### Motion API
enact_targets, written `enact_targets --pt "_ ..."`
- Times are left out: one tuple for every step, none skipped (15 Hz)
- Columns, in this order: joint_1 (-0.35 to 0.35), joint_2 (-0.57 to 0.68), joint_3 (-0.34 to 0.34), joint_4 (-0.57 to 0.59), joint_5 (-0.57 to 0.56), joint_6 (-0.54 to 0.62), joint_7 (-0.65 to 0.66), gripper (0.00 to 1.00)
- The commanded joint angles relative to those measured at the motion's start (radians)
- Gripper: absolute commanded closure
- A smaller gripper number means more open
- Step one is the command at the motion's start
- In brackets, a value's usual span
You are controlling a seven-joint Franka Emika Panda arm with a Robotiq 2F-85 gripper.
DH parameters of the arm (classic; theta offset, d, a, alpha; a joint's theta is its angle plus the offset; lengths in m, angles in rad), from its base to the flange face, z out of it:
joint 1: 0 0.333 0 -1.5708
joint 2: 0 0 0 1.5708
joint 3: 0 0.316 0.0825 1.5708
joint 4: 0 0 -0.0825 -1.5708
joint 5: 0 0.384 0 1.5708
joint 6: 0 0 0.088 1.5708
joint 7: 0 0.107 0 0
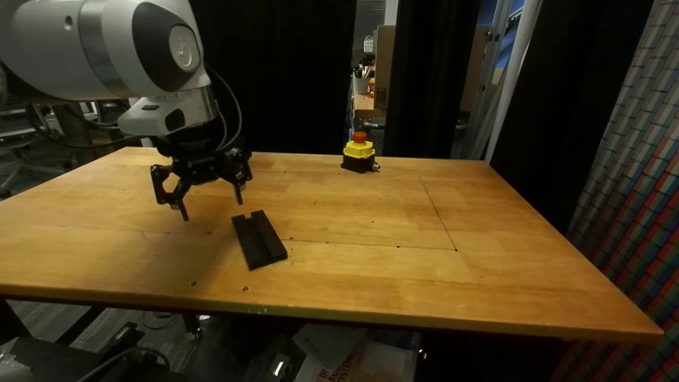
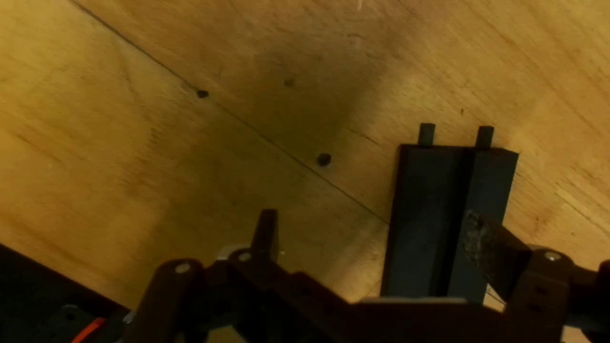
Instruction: Stack the black objects together
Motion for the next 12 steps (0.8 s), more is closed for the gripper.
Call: enact_targets --pt "-0.062 0.029 0.02 -0.004 0.025 0.058 -0.05 0.0" --pt "-0.071 0.037 0.018 -0.004 0.026 0.063 -0.059 0.0" --pt "-0.078 0.046 0.016 -0.004 0.028 0.073 -0.069 0.0" --pt "-0.084 0.054 0.015 -0.004 0.028 0.079 -0.076 0.0" --pt "-0.089 0.063 0.013 -0.003 0.031 0.086 -0.082 0.0" --pt "-0.094 0.072 0.012 -0.003 0.03 0.092 -0.086 0.0" --pt "-0.098 0.081 0.009 -0.004 0.03 0.1 -0.089 0.0" --pt "-0.101 0.086 0.008 -0.005 0.03 0.106 -0.09 0.0" --pt "-0.105 0.092 0.006 -0.005 0.029 0.113 -0.092 0.0" --pt "-0.109 0.098 0.002 -0.004 0.027 0.12 -0.095 0.0" --pt "-0.112 0.103 0.0 -0.003 0.03 0.127 -0.101 0.0" --pt "-0.115 0.108 -0.003 -0.002 0.029 0.131 -0.105 0.0"
